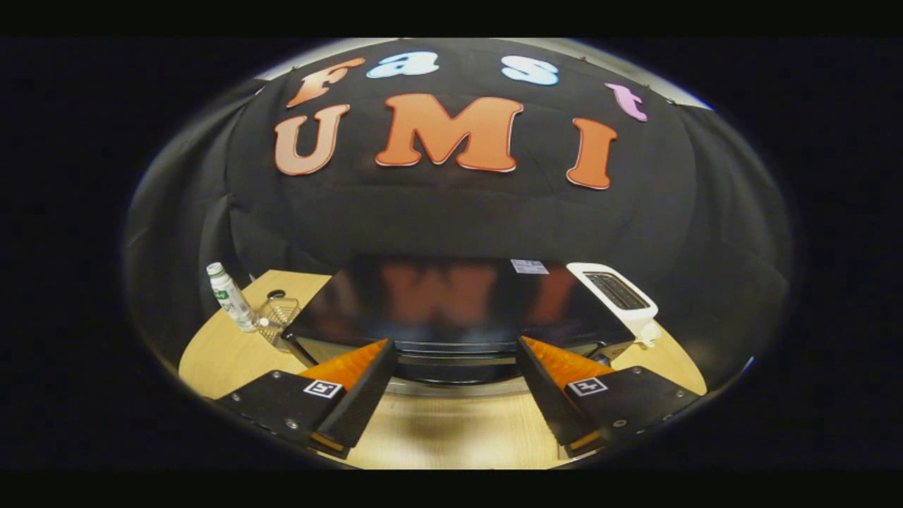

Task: Open the toaster oven, put the food inside, and close the toaster oven door.

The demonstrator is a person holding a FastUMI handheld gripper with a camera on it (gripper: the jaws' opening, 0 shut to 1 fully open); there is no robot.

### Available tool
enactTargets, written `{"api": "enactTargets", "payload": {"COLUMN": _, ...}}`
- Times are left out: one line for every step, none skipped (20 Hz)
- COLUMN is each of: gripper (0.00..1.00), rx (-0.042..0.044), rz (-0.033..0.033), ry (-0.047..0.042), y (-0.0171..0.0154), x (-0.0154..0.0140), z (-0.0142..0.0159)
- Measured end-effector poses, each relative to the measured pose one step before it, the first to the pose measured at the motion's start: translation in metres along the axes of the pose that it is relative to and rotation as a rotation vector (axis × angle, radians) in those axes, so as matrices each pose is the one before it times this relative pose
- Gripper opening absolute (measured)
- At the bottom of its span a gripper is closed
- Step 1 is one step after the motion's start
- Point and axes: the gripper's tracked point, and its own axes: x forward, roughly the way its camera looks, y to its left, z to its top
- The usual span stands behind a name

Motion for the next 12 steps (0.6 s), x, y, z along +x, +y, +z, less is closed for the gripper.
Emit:
{"api": "enactTargets", "payload": {"gripper": 1.00, "rx": 0.03825, "rz": -0.00187, "ry": 0.00715, "y": 0.00044, "x": -0.00110, "z": -0.00284}}
{"api": "enactTargets", "payload": {"gripper": 1.00, "rx": -0.00090, "rz": -0.00067, "ry": -0.00706, "y": 0.00052, "x": -0.00118, "z": -0.00158}}
{"api": "enactTargets", "payload": {"gripper": 1.00, "rx": -0.01924, "rz": -0.00234, "ry": 0.00189, "y": -0.00191, "x": -0.00485, "z": -0.00402}}
{"api": "enactTargets", "payload": {"gripper": 1.00, "rx": -0.00710, "rz": 0.00164, "ry": -0.00537, "y": -0.00061, "x": -0.00663, "z": -0.00199}}
{"api": "enactTargets", "payload": {"gripper": 1.00, "rx": 0.00798, "rz": 0.00330, "ry": 0.00801, "y": 0.00030, "x": -0.00557, "z": -0.00507}}
{"api": "enactTargets", "payload": {"gripper": 1.00, "rx": 0.00808, "rz": 0.00548, "ry": 0.00212, "y": -0.00012, "x": -0.00587, "z": -0.00332}}
{"api": "enactTargets", "payload": {"gripper": 1.00, "rx": 0.00166, "rz": 0.00446, "ry": 0.00814, "y": -0.00054, "x": -0.00624, "z": -0.00666}}
{"api": "enactTargets", "payload": {"gripper": 1.00, "rx": -0.00311, "rz": 0.00132, "ry": 0.00661, "y": -0.00050, "x": -0.00563, "z": -0.00696}}
{"api": "enactTargets", "payload": {"gripper": 1.00, "rx": -0.00296, "rz": 0.00364, "ry": 0.01737, "y": -0.00081, "x": -0.00586, "z": -0.00916}}
{"api": "enactTargets", "payload": {"gripper": 1.00, "rx": 0.00446, "rz": 0.00293, "ry": -0.00350, "y": -0.00081, "x": -0.00335, "z": -0.00527}}
{"api": "enactTargets", "payload": {"gripper": 1.00, "rx": 0.00225, "rz": 0.00435, "ry": 0.01176, "y": 0.00003, "x": -0.00686, "z": -0.00643}}
{"api": "enactTargets", "payload": {"gripper": 1.00, "rx": -0.00230, "rz": 0.00386, "ry": 0.00994, "y": -0.00045, "x": -0.00439, "z": -0.00760}}
